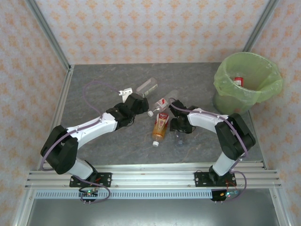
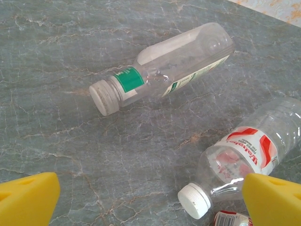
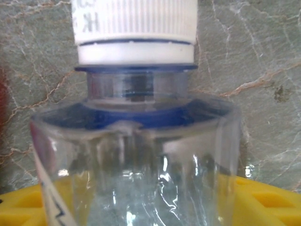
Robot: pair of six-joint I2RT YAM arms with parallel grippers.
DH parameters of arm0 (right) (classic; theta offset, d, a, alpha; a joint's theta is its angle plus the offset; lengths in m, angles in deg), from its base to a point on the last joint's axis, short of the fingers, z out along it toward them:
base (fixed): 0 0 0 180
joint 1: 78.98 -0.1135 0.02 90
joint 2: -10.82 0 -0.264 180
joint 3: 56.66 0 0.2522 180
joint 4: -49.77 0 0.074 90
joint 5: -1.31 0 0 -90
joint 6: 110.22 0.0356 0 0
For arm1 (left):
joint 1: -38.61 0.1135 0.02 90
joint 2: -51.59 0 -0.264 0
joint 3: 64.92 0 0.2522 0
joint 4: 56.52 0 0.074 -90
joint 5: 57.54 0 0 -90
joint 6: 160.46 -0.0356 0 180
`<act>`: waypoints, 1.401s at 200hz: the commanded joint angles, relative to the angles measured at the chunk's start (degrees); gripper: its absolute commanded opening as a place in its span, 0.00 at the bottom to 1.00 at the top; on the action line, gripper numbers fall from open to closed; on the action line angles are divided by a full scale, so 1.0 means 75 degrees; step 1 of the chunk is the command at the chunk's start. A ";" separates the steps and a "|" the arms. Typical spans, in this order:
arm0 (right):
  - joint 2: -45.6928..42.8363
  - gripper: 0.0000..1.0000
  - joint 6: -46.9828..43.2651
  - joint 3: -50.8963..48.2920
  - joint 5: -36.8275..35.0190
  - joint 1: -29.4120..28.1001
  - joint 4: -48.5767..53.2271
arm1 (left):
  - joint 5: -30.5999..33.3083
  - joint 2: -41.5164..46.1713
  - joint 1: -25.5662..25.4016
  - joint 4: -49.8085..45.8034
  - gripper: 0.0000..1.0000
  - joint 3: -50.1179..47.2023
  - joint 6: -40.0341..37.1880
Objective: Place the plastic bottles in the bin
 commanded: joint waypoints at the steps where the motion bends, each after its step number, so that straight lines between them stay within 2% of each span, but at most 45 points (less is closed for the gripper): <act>1: 0.0240 0.70 0.0109 0.0048 -0.0392 -0.0048 0.0106 | 0.0105 -0.0062 0.0043 -0.0197 1.00 0.0207 0.0112; 30: 0.0204 0.69 0.0112 0.0178 -0.0776 -0.0042 0.0391 | 0.0162 -0.0038 0.0049 -0.0229 1.00 0.0155 0.0115; 71: 0.0081 0.58 0.0100 0.0262 -0.0639 -0.0044 0.0268 | 0.0166 -0.0050 0.0049 -0.0224 1.00 0.0147 0.0127; 134: -0.0380 0.52 -0.0034 0.0245 -0.1052 -0.0042 0.0281 | 0.0212 -0.0060 0.0049 -0.0232 1.00 0.0134 0.0137; 236: -0.1042 0.49 -0.0037 0.0227 -0.1708 -0.0042 0.0221 | 0.0160 -0.0109 0.0049 -0.0178 1.00 0.0140 0.0161; 280: -0.1783 0.49 -0.0280 0.0174 -0.2183 -0.0042 0.0023 | 0.0162 -0.0062 0.0049 -0.0150 1.00 0.0147 0.0153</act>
